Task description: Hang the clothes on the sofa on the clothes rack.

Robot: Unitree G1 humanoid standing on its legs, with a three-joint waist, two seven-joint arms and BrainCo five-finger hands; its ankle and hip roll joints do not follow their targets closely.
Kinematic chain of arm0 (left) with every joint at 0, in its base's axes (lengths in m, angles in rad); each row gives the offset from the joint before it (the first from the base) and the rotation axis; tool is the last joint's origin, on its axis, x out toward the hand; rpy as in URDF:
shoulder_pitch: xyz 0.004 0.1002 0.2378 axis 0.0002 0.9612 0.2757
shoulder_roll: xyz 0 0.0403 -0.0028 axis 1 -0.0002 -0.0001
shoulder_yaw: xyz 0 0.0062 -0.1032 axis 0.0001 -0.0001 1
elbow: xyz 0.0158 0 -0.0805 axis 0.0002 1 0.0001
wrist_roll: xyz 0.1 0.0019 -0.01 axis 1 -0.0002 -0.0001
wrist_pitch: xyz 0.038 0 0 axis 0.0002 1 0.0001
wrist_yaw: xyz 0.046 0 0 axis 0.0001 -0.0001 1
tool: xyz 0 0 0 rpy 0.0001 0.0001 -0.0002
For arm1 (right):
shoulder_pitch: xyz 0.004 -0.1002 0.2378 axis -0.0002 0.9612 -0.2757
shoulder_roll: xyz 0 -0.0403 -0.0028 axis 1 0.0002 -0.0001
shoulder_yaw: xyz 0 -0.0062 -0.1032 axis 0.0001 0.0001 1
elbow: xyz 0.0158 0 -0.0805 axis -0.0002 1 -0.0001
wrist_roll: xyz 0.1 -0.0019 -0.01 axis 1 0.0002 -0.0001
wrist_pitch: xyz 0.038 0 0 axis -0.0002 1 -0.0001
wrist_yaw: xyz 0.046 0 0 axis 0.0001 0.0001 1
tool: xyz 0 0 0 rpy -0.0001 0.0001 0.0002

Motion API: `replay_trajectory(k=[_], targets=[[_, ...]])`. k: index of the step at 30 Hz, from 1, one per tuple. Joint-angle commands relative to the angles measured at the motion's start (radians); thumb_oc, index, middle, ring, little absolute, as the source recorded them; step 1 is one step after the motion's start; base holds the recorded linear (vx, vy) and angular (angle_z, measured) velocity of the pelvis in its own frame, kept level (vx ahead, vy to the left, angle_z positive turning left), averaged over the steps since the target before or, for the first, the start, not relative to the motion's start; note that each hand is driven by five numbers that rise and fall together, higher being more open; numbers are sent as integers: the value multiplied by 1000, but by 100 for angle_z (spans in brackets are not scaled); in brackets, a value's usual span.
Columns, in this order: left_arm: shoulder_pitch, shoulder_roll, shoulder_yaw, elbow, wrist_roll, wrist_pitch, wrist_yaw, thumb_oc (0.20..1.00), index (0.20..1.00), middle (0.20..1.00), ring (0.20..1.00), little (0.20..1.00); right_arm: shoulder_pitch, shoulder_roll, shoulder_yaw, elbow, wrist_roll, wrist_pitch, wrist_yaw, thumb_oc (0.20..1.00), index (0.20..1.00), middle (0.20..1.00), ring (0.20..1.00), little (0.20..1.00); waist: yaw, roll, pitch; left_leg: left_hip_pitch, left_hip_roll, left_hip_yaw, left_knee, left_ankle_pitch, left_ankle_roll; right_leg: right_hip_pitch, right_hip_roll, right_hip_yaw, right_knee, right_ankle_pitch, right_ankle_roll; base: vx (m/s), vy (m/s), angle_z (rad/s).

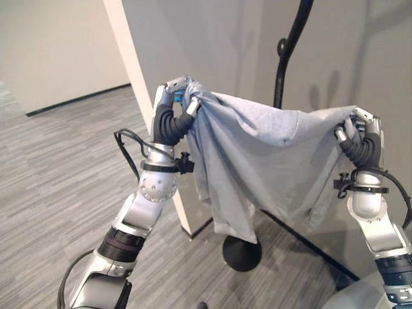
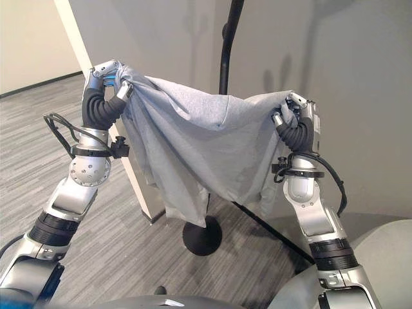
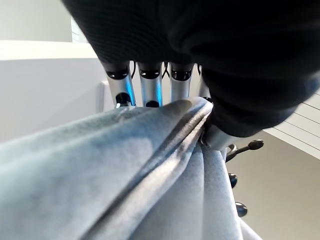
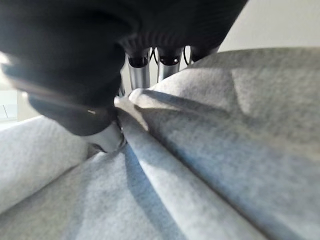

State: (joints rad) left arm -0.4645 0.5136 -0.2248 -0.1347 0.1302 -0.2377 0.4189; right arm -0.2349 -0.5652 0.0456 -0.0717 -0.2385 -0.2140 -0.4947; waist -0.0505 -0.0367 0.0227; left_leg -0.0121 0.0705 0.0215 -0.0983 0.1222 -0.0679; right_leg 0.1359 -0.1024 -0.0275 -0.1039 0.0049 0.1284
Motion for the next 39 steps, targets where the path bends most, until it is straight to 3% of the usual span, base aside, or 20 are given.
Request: replay_trajectory(k=[1,23,39], targets=[[-56,-2,23,38,19,-26,19,200,200,200,200,200,-41,8,-81,-73,-30,-19,-34,200,200,200,200,200,5,6,-51,115,-16,37,11,-153,5,-40,19,-74,17,-6,15,7,-12,-6],[-280,-4,-81,154,24,-14,63,200,200,200,200,200,-306,-86,-6,7,-28,7,-96,200,200,200,200,200,-3,3,-55,115,-7,41,11,-158,0,-50,27,-72,17,-8,18,11,-15,-3],[-549,69,-199,505,-40,37,124,200,200,200,200,200,-679,-163,274,321,241,20,9,200,200,200,200,200,8,-8,-68,116,-5,34,11,-164,-12,-44,31,-89,17,-17,23,12,-3,1]])
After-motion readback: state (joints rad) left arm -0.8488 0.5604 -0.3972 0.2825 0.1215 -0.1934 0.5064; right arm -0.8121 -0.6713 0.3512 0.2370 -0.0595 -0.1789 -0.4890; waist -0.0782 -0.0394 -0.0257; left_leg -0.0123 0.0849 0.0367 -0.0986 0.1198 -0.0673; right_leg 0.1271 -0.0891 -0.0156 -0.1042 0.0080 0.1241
